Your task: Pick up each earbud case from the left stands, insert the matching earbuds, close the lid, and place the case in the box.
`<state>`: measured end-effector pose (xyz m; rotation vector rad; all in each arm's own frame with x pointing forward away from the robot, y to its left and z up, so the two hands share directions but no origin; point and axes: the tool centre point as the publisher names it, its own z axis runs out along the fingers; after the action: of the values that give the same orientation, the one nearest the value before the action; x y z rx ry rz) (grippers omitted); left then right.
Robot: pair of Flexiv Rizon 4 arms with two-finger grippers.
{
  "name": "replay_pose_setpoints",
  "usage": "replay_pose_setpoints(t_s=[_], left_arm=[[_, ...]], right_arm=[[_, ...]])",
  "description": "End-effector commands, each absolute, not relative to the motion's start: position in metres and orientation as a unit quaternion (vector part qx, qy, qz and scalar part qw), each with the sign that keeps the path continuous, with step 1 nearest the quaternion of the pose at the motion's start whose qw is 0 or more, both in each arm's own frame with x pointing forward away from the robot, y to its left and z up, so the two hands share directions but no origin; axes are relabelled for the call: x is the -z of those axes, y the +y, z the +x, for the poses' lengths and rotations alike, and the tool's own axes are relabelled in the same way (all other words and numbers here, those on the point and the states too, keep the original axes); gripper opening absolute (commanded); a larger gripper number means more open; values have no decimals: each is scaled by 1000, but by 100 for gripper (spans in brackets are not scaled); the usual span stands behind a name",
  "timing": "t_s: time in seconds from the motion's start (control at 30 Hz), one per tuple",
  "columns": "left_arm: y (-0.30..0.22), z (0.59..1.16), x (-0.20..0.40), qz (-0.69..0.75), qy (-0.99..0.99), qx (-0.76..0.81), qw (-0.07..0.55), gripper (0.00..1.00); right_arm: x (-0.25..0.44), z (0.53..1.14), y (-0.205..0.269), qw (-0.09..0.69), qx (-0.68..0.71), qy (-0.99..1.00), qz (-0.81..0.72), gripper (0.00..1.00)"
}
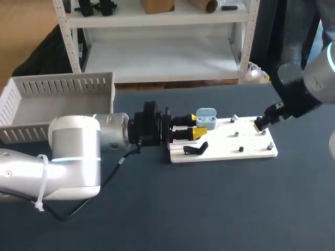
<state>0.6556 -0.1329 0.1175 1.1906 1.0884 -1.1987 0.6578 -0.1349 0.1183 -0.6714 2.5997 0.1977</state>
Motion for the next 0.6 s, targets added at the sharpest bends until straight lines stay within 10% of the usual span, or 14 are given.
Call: replay_pose_setpoints(t_s=[0.03,0.2,0.3,0.6], left_arm=[[-133,655,-116,499,456,504,538,0],[-133,655,-116,499,456,504,538,0],[-133,655,-116,499,456,504,538,0],[-133,655,-116,499,456,504,538,0]], right_arm=[[-106,665,-134,214,4,952,-220,100],[-87,667,-148,188,21,960,-206,97],[-76,668,-156,178,41,962,-203,61],[-56,660,-160,154,40,967,-200,54]])
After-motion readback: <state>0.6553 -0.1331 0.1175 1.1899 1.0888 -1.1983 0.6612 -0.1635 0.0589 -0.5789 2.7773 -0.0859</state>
